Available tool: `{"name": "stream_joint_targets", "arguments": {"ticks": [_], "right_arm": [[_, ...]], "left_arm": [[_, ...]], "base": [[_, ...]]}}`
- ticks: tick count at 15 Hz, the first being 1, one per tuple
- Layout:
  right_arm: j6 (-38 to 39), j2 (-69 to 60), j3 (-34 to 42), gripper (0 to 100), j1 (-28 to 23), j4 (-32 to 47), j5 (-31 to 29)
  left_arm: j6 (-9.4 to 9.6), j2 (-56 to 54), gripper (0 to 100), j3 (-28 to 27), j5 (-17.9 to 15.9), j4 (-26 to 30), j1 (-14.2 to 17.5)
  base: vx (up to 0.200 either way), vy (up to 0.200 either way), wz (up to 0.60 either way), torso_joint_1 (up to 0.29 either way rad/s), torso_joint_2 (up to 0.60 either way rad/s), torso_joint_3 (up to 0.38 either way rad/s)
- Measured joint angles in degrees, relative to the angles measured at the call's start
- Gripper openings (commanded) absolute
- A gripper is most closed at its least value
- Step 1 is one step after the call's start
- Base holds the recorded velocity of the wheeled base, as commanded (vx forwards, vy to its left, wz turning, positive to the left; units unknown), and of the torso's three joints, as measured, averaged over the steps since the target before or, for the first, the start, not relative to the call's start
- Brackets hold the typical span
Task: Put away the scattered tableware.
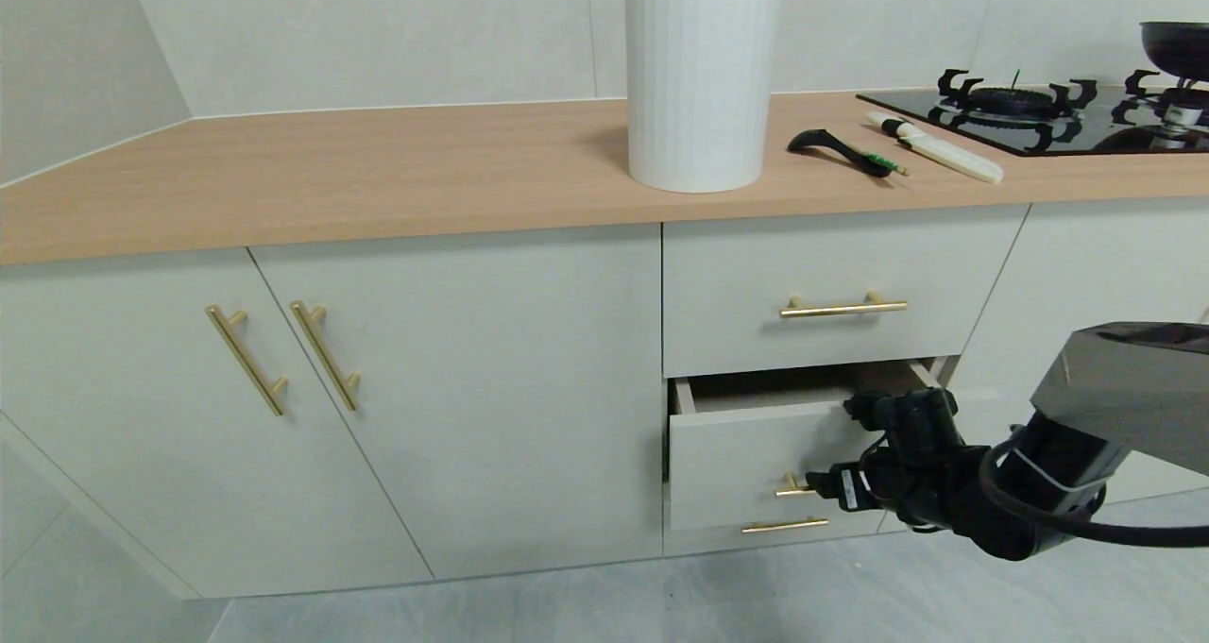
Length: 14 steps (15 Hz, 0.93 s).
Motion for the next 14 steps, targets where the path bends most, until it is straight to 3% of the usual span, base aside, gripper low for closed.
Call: {"name": "stream_joint_targets", "arguments": {"ticks": [4, 6, 14], "right_arm": [[0.00, -10.45, 0.88, 100, 1.65, 13.60, 3.25], [0.05, -15.32, 1.05, 100, 2.54, 16.84, 3.85], [1.39, -23.61, 2.26, 100, 3.55, 9.63, 3.30]], "left_arm": [[-0.02, 0.00, 100, 0.00, 0.00, 0.00, 0.00], [-0.02, 0.00, 100, 0.00, 0.02, -0.02, -0.05], [-0.02, 0.00, 100, 0.00, 0.00, 0.00, 0.04]], "base": [[0.000, 0.000, 0.00, 0.000, 0.00, 0.000], [0.000, 0.000, 0.00, 0.000, 0.00, 0.000], [0.000, 0.000, 0.00, 0.000, 0.00, 0.000]]}}
